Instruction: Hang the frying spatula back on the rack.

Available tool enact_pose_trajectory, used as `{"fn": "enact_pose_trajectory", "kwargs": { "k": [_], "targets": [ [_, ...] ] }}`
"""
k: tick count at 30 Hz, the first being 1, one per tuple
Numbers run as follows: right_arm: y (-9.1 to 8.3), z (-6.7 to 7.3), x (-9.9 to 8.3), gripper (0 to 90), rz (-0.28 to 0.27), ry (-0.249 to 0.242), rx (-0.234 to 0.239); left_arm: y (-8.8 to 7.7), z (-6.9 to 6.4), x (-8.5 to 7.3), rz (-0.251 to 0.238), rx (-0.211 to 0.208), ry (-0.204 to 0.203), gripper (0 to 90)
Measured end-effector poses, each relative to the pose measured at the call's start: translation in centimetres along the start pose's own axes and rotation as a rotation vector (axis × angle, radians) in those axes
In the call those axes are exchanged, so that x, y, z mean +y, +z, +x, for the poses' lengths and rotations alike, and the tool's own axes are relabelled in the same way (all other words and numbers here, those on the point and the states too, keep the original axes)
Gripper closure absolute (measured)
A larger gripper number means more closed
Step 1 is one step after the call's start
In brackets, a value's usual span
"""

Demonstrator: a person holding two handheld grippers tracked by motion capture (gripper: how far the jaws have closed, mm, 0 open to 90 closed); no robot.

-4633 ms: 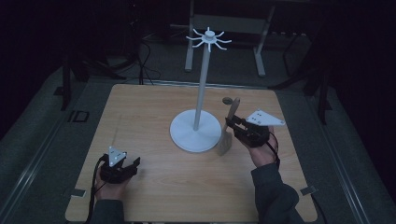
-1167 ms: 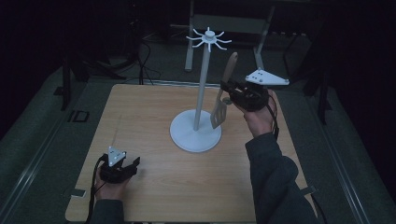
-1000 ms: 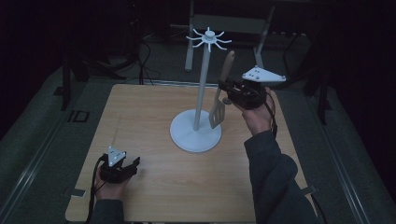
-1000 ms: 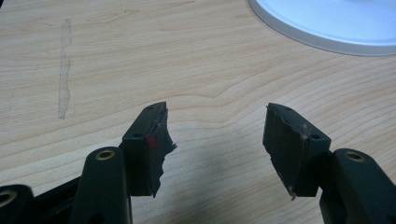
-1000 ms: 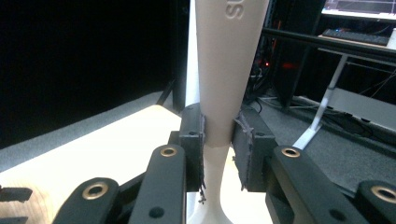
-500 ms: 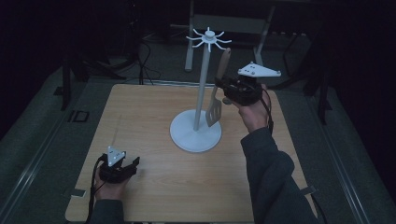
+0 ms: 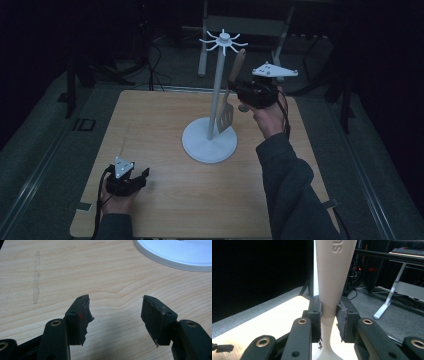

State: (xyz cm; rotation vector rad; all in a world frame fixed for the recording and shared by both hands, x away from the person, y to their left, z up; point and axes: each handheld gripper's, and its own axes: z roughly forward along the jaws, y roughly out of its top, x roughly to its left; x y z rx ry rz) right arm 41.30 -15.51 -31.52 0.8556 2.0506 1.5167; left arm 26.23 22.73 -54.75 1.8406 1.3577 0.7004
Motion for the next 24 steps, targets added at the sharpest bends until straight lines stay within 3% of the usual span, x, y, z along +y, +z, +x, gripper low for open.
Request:
{"fn": "enact_pose_trajectory", "kwargs": {
  "k": [24],
  "targets": [
    [1.6,0.3,0.1,74.5,0.027,0.013,0.0,0.0,0.0,0.0,-0.001,-0.001,0.001,40.2]
  ]
}}
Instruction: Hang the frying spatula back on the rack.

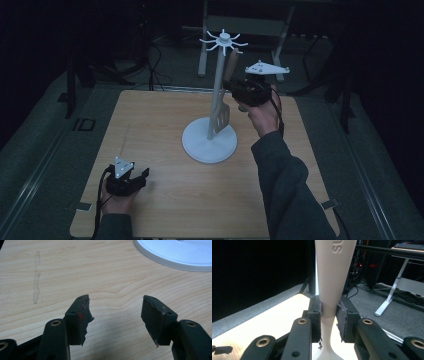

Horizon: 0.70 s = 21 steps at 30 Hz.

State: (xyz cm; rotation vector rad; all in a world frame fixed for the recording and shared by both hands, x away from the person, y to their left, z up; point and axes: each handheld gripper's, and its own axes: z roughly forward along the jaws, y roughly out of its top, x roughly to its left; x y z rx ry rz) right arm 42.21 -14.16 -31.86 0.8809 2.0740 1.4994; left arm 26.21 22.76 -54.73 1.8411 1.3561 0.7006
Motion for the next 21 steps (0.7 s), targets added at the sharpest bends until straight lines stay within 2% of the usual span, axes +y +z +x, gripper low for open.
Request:
{"fn": "enact_pose_trajectory", "kwargs": {
  "k": [14,21],
  "targets": [
    [-0.2,-0.3,-0.41,73.2,-0.019,0.012,0.001,0.04,-0.04,-0.01,0.001,-0.001,0.001,40.2],
    [-0.56,-0.63,-0.76,64.9,-0.026,0.013,-0.006,0.07,-0.07,-0.01,0.003,-0.001,0.002,40.2]
  ]
}}
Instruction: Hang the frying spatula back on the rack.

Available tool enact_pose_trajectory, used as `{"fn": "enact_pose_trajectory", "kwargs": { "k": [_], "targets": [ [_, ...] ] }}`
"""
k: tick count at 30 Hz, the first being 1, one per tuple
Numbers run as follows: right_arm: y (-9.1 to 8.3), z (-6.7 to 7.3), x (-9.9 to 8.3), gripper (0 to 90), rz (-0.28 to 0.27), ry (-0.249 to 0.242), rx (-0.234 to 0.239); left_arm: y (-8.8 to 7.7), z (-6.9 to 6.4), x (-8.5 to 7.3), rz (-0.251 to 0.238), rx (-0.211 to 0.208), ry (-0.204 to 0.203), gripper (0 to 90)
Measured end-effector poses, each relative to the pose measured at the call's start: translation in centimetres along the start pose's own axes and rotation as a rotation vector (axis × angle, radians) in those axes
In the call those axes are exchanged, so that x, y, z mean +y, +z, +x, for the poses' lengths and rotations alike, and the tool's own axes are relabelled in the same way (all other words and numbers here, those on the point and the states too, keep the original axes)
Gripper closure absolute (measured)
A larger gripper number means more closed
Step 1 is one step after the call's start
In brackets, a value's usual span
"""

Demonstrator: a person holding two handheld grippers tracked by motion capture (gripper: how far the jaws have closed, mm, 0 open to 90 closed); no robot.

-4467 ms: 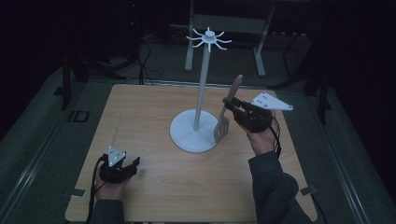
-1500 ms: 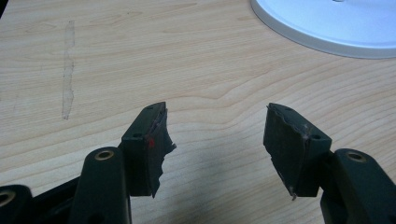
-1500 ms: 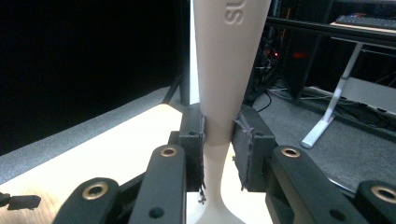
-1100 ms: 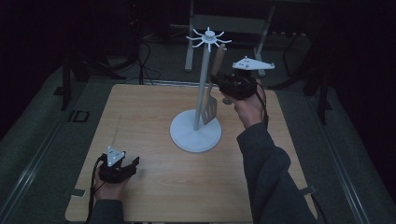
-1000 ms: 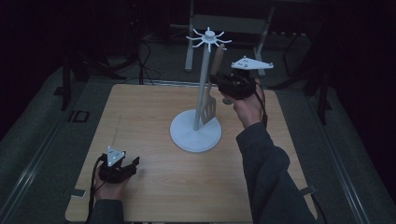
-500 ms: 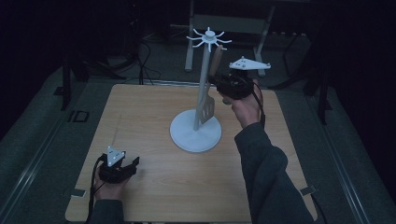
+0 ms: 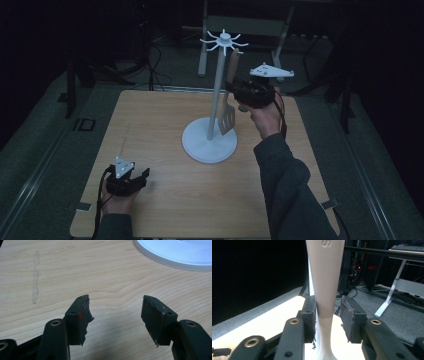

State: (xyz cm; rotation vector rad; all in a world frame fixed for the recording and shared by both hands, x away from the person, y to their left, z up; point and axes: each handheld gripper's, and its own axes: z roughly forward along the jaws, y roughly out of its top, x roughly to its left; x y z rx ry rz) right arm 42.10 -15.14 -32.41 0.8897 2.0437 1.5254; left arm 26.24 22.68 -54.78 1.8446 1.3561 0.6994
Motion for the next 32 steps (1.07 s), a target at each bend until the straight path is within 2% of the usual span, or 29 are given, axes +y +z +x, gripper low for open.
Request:
{"fn": "enact_pose_trajectory", "kwargs": {
  "k": [4,11,14,21,27,32],
  "targets": [
    [-0.3,0.0,0.0,58.0,-0.007,-0.006,-0.002,0.0,0.0,0.0,-0.002,0.002,-0.001,40.2],
    [-0.8,0.1,0.0,44.4,0.001,-0.02,-0.038,0.0,0.0,0.0,-0.002,0.001,-0.001,40.1],
    [-1.0,0.3,-0.2,42.0,0.011,-0.03,-0.051,0.0,0.0,0.0,-0.002,0.0,0.0,40.1],
    [-2.1,0.1,-0.9,40.4,0.024,-0.015,-0.072,0.0,0.0,0.0,-0.003,0.001,-0.001,40.1],
    [-3.3,-0.5,-2.5,40.3,0.047,0.01,-0.088,0.0,0.0,0.0,-0.002,0.001,-0.001,40.0],
    [-4.3,-0.9,-5.4,40.5,0.082,0.041,-0.075,0.1,0.0,0.0,-0.003,0.002,-0.002,40.0]
  ]
}}
